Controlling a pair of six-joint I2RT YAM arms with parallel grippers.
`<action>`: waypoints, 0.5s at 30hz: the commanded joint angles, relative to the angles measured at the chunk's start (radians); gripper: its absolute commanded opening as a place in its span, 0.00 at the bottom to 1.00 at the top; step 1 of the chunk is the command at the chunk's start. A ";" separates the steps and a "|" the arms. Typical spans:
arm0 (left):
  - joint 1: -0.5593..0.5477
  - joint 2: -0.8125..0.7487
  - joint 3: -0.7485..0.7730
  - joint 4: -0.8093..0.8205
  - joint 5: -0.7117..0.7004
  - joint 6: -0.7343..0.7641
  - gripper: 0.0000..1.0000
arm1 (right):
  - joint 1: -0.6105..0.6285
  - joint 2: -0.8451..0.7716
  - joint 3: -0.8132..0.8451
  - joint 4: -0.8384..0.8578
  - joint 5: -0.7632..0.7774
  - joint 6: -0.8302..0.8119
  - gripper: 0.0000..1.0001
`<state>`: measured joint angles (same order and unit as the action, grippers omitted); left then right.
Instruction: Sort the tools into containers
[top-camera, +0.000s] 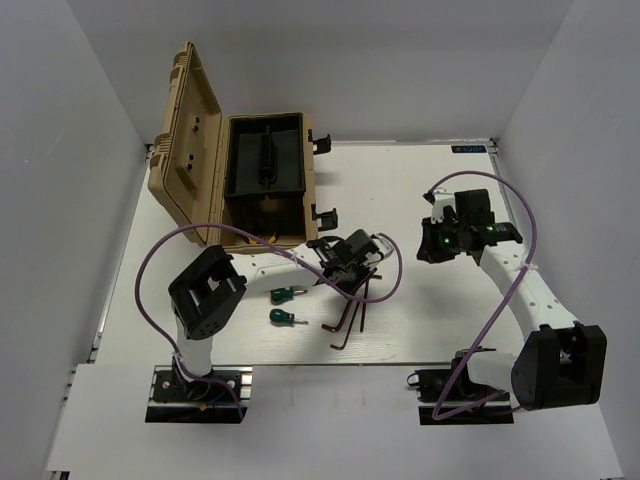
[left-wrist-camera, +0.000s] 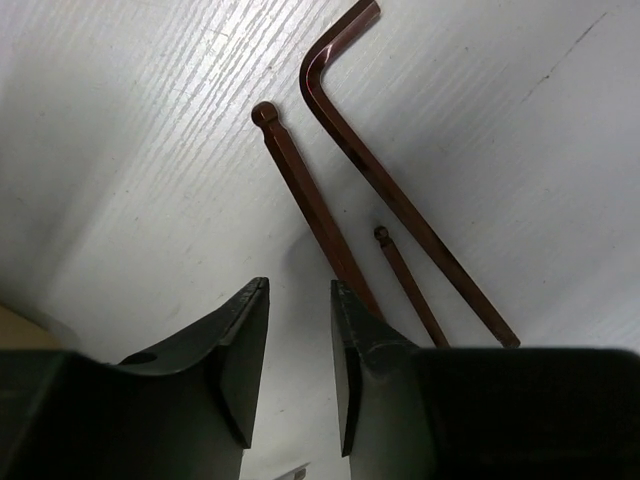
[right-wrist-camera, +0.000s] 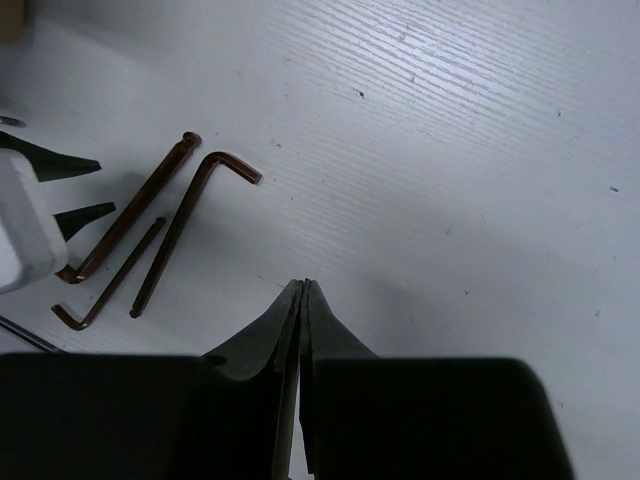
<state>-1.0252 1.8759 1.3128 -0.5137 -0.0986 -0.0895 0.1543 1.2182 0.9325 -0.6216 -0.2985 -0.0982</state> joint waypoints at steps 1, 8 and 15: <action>-0.004 0.005 0.032 0.027 0.004 -0.029 0.43 | -0.015 -0.020 -0.015 0.033 -0.056 0.014 0.06; -0.004 0.025 0.042 0.037 0.031 -0.038 0.46 | -0.029 -0.023 -0.020 0.033 -0.073 0.014 0.06; -0.004 0.057 0.042 0.046 0.040 -0.056 0.46 | -0.039 -0.022 -0.024 0.031 -0.087 0.017 0.06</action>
<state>-1.0252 1.9282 1.3254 -0.4828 -0.0753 -0.1314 0.1238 1.2160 0.9176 -0.6098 -0.3561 -0.0853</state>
